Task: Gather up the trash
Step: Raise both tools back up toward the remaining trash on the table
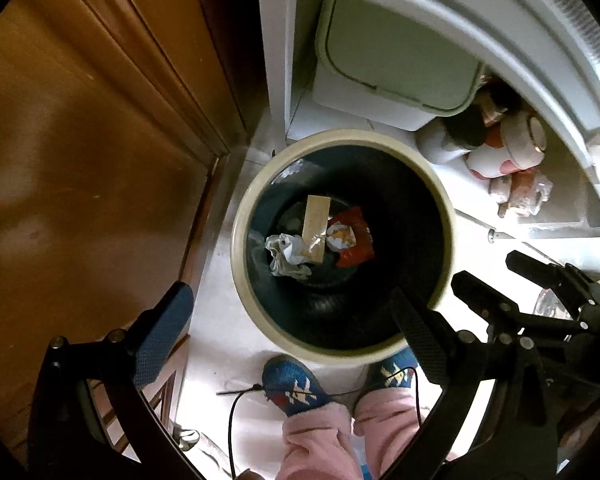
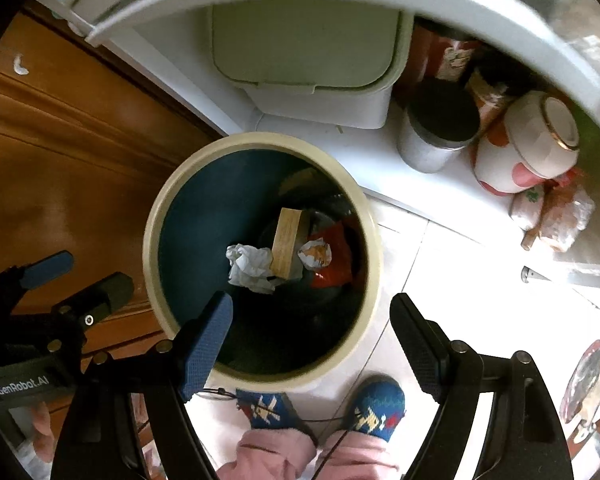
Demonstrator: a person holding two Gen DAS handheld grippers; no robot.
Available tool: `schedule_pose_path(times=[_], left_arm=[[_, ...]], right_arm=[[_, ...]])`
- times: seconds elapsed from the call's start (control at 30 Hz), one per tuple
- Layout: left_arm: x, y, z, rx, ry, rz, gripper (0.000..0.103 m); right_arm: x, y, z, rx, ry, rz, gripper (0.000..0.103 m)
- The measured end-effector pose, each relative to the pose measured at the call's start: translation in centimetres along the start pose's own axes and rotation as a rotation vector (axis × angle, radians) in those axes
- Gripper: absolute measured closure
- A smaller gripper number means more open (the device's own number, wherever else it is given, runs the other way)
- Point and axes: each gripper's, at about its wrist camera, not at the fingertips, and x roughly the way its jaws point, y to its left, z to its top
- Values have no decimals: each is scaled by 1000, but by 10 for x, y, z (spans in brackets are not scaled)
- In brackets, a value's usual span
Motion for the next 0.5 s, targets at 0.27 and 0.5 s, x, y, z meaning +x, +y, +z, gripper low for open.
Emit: schedule_pose_path(times=[0.27,0.5], left_arm=[[-74,-7,-5,-37,8,5,18],[-163,-23,-11,-2,-15,-30,21]], right_arm=[[-70,2,-10,37,-13,12,21],[-160,7,-19,42,-42,27,21]])
